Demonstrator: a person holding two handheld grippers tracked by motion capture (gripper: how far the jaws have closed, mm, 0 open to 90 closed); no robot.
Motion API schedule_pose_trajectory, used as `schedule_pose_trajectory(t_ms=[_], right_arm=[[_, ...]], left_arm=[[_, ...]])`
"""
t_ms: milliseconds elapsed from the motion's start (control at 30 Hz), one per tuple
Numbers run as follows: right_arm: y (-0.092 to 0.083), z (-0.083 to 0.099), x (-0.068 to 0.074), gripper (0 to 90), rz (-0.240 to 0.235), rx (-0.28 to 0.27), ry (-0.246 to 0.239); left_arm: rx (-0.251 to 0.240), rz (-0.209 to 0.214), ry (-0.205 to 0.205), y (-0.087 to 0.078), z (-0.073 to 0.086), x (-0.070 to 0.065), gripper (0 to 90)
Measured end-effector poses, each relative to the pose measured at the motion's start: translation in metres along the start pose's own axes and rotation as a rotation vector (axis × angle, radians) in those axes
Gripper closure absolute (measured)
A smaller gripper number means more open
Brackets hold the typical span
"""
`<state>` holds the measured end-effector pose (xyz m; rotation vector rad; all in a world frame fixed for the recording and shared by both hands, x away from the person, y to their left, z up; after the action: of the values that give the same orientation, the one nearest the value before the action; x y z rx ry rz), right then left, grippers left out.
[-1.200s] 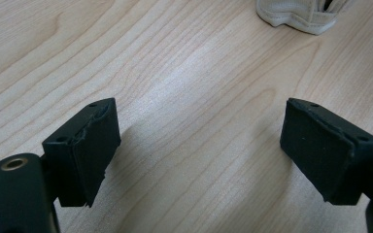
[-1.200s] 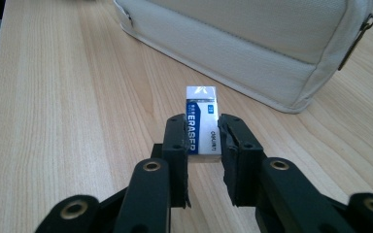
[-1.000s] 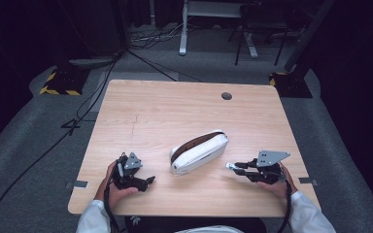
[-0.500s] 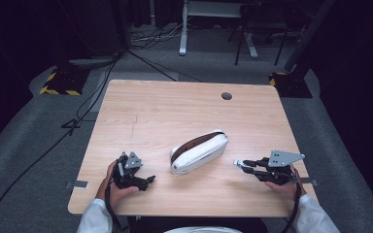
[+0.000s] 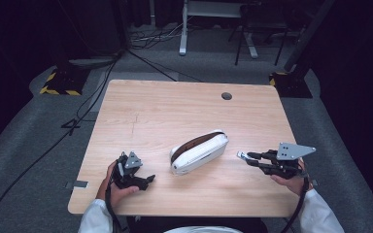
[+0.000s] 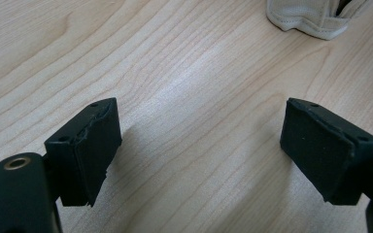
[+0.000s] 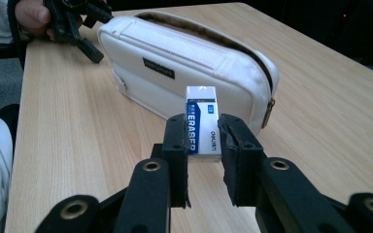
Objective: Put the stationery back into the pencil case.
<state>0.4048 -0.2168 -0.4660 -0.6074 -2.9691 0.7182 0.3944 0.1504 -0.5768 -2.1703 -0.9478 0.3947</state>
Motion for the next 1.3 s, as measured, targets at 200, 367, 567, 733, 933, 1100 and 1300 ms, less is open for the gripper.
schedule_pose_trajectory(t_ms=[200, 367, 567, 733, 933, 1100, 1300], right_arm=[[0.003, -0.014, -0.007, 74.1, 0.007, -0.003, -0.016], [0.010, -0.028, -0.009, 74.1, -0.001, 0.007, -0.041], [0.017, -0.043, -0.010, 74.1, -0.004, 0.013, -0.065], [0.023, -0.054, -0.008, 74.1, -0.025, 0.030, -0.083], [0.036, -0.068, -0.006, 74.1, -0.082, 0.064, -0.099], [0.052, -0.074, -0.002, 74.1, -0.127, 0.113, -0.127], [0.076, -0.077, 0.002, 74.1, -0.185, 0.183, -0.147]], left_arm=[[0.001, -0.006, 0.000, 0.000, 0.000, 0.001, 15.3], [0.001, -0.007, -0.002, 0.000, 0.000, 0.001, 15.3], [0.001, 0.001, -0.002, 0.000, 0.000, 0.001, 15.2], [0.004, 0.000, 0.009, 0.000, 0.000, 0.002, 15.0], [-0.001, -0.006, 0.003, 0.000, 0.000, 0.001, 15.6], [0.000, -0.008, 0.001, -0.003, 0.002, -0.001, 15.7], [0.001, -0.008, -0.002, -0.003, 0.003, -0.001, 15.8]])
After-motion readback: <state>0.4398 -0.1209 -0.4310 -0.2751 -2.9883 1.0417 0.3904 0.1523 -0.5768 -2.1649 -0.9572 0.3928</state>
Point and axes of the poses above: each handheld gripper's, and its own axes: y roughly forward along the jaws, z roughly out of its underside, x roughly to its left, the point moved 10 cm from there along y, roughly forward along the jaws, and after that the axes turned 2 degrees about -z, right-handed, at the moved point
